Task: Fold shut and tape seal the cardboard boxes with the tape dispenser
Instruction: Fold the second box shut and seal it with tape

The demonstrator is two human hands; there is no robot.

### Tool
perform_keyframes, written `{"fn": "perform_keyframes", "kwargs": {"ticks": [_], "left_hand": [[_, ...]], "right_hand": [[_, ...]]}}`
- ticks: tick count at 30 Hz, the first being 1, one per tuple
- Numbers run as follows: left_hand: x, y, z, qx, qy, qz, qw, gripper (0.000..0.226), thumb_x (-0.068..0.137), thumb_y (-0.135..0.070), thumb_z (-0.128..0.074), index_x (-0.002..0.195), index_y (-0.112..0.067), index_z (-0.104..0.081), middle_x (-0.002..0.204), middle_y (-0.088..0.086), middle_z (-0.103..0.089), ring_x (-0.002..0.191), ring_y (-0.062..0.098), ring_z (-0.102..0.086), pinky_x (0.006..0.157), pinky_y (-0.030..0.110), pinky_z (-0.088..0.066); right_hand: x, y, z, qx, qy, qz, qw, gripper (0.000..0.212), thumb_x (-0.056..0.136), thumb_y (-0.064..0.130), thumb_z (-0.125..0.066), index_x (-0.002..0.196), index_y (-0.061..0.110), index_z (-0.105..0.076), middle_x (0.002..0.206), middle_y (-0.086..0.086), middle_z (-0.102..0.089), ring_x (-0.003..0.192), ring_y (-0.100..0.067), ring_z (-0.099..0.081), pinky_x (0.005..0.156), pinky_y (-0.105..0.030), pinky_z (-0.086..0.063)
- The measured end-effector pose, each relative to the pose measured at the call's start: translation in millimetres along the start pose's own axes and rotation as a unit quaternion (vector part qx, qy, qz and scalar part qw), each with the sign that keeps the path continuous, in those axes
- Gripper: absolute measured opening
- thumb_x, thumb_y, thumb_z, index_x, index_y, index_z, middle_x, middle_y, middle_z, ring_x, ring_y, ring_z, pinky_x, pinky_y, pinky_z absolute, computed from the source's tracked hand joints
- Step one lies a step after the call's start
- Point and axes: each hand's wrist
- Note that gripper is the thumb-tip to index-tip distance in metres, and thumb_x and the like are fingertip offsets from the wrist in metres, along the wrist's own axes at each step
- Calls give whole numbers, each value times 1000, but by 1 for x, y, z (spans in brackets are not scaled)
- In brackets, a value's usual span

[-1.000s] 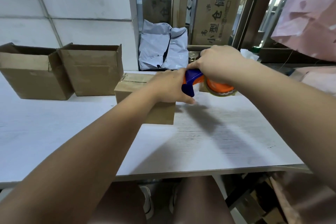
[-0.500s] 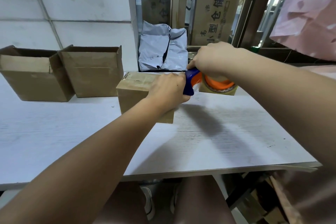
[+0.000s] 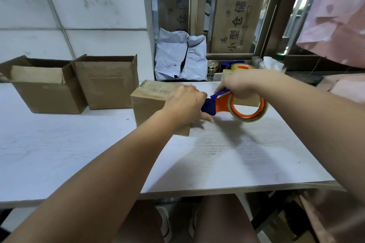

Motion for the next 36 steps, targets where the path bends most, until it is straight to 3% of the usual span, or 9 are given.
{"fn": "perform_keyframes", "kwargs": {"ticks": [4,11,16,18,21,22,25,29,36], "left_hand": [[-1,1,6,-27,-4,12,1000,65,72,-77,-52,100,-20,-61,92,2,-62,80,17,-52,59,29,-28],[-3,19,20,-109,33,-15,993,58,70,-69,-61,109,-26,-67,97,-8,-69,93,15,-59,68,26,-33],[-7,25,24,-207,45,24,977,23,85,-39,-65,107,-31,-68,99,-16,-70,96,5,-59,80,21,-43],[-9,29,26,-321,70,55,943,22,86,-24,-61,105,-33,-69,100,-14,-69,93,2,-59,83,20,-46],[-10,33,30,-557,36,138,818,35,88,-1,-48,100,-26,-68,107,1,-68,89,10,-59,79,24,-43],[-9,35,29,-570,3,175,803,38,88,1,-44,100,-27,-68,112,1,-68,90,13,-58,80,26,-43],[-8,38,24,-437,-49,221,871,40,90,-4,-41,104,-28,-69,116,-8,-64,98,11,-55,85,23,-43],[-14,35,17,-286,-7,112,952,29,94,-21,-48,114,-29,-67,117,-10,-65,109,13,-56,90,25,-43],[-27,33,13,-105,41,-20,993,46,93,-52,-45,134,-32,-49,148,-8,-38,128,18,-45,98,34,-41]], "right_hand": [[-7,-13,-12,52,20,1,998,32,87,0,-50,92,31,-53,82,4,-55,75,-16,-49,66,-27,-38],[-15,-23,-33,280,74,-7,957,28,80,-12,-52,94,9,-64,66,0,-63,59,-16,-58,56,-30,-50],[-24,-30,-50,397,95,-34,912,36,67,-23,-44,79,6,-62,56,-5,-58,47,-15,-55,46,-21,-40],[-29,-30,-55,439,107,-39,891,34,59,-17,-50,84,3,-63,64,-12,-61,53,-20,-59,48,-23,-44],[-29,-33,-66,519,111,-36,847,44,53,-9,-53,96,-8,-63,88,-30,-66,79,-39,-67,70,-44,-55],[-29,-33,-70,555,109,-31,824,37,62,-12,-55,98,-10,-62,94,-33,-65,85,-42,-66,77,-50,-54],[-24,-33,-82,679,83,-25,729,25,91,-11,-43,111,-9,-58,99,-27,-63,89,-39,-64,73,-48,-57],[-21,-26,-84,783,50,-5,619,25,97,3,-40,114,0,-59,92,-17,-65,83,-30,-66,58,-35,-57],[-21,-12,-82,829,46,13,557,26,87,19,-50,107,7,-62,87,-12,-67,75,-26,-68,60,-36,-57]]}}
Point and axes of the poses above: each hand's wrist, its own x-axis towards the middle knuckle, its own z-axis out of the back of the hand, y = z × x
